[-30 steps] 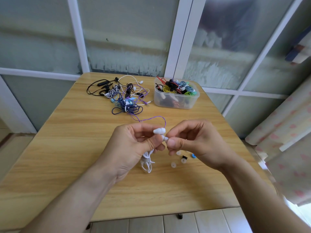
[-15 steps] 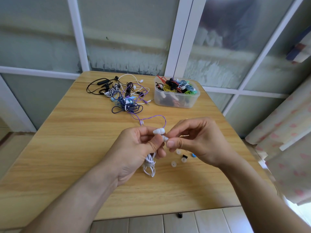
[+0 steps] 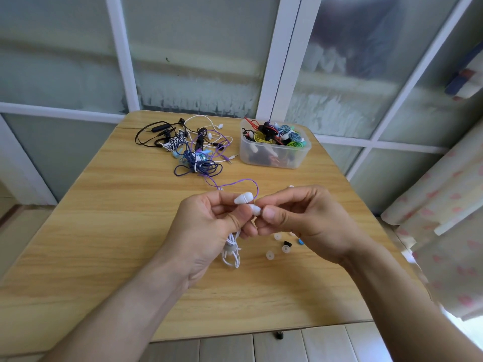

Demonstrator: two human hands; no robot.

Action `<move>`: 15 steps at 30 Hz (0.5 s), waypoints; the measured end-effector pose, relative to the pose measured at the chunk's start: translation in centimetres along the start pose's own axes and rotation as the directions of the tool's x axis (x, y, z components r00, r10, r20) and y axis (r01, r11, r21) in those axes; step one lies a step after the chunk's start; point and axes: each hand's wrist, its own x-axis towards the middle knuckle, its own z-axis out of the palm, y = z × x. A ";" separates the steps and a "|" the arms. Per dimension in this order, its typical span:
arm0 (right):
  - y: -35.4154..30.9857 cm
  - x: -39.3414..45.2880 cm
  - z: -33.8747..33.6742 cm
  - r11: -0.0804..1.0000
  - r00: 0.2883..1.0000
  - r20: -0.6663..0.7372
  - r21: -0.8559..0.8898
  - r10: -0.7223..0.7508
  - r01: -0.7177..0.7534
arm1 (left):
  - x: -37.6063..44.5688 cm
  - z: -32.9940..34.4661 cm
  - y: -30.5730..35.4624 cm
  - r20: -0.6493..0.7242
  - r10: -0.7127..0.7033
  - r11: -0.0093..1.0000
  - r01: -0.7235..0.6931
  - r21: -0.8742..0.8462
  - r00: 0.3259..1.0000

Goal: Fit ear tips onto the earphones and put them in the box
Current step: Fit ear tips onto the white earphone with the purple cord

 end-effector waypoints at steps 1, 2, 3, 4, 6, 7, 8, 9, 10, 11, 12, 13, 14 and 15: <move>0.0 0.0 0.0 1.000 1.000 -0.004 0.004 0.002 -0.002 | 0.0 -0.1 -0.1 0.001 0.002 1.000 -0.002 0.013 1.000; -0.1 0.0 0.1 1.000 1.000 -0.015 0.008 0.000 0.000 | 0.0 -0.1 -0.1 0.005 0.005 1.000 -0.005 0.024 1.000; 0.0 0.0 0.1 1.000 1.000 -0.026 0.013 -0.005 0.006 | 0.0 -0.1 -0.1 0.009 0.007 0.999 -0.007 0.032 1.000; 0.0 0.0 0.2 1.000 0.999 -0.032 0.020 -0.009 0.009 | 0.0 -0.1 -0.2 0.013 0.008 0.999 -0.009 0.033 1.000; 0.2 0.1 0.3 0.999 1.000 -0.026 0.053 -0.006 0.007 | 0.0 0.0 -0.1 0.024 0.003 1.000 -0.004 0.012 1.000; 0.4 0.2 0.3 0.997 1.000 -0.019 0.073 -0.003 0.004 | -0.1 0.0 0.0 0.028 -0.003 1.000 0.003 -0.007 1.000; 0.5 0.2 0.3 0.996 1.000 -0.013 0.084 -0.005 0.006 | -0.2 0.1 0.0 0.030 -0.012 1.000 0.013 -0.025 0.999; 0.5 0.3 0.3 0.996 1.000 -0.013 0.083 -0.016 0.017 | -0.2 0.1 0.1 0.030 -0.023 0.999 0.024 -0.040 0.999; 0.6 0.3 0.4 0.997 0.999 -0.018 0.067 -0.040 0.041 | -0.3 0.2 0.1 0.028 -0.040 0.998 0.041 -0.053 0.999; 0.6 0.4 0.5 0.996 0.996 -0.028 0.038 -0.079 0.080 | -0.4 0.2 0.1 0.024 -0.060 0.996 0.062 -0.067 0.998; 0.7 0.5 0.6 0.991 0.991 -0.034 -0.005 -0.131 0.131 | -0.4 0.2 0.2 0.024 -0.081 0.993 0.082 -0.086 0.996; 0.6 0.5 0.7 0.982 0.982 -0.035 -0.054 -0.185 0.183 | -0.5 0.2 0.2 0.027 -0.099 0.989 0.101 -0.107 0.995; 0.6 0.5 0.7 0.969 0.973 -0.031 -0.100 -0.229 0.225 | -0.5 0.3 0.2 0.031 -0.116 0.985 0.119 -0.129 0.993; 0.6 0.6 0.6 0.957 0.965 -0.024 -0.138 -0.260 0.255 | -0.5 0.3 0.3 0.033 -0.133 0.979 0.137 -0.150 0.991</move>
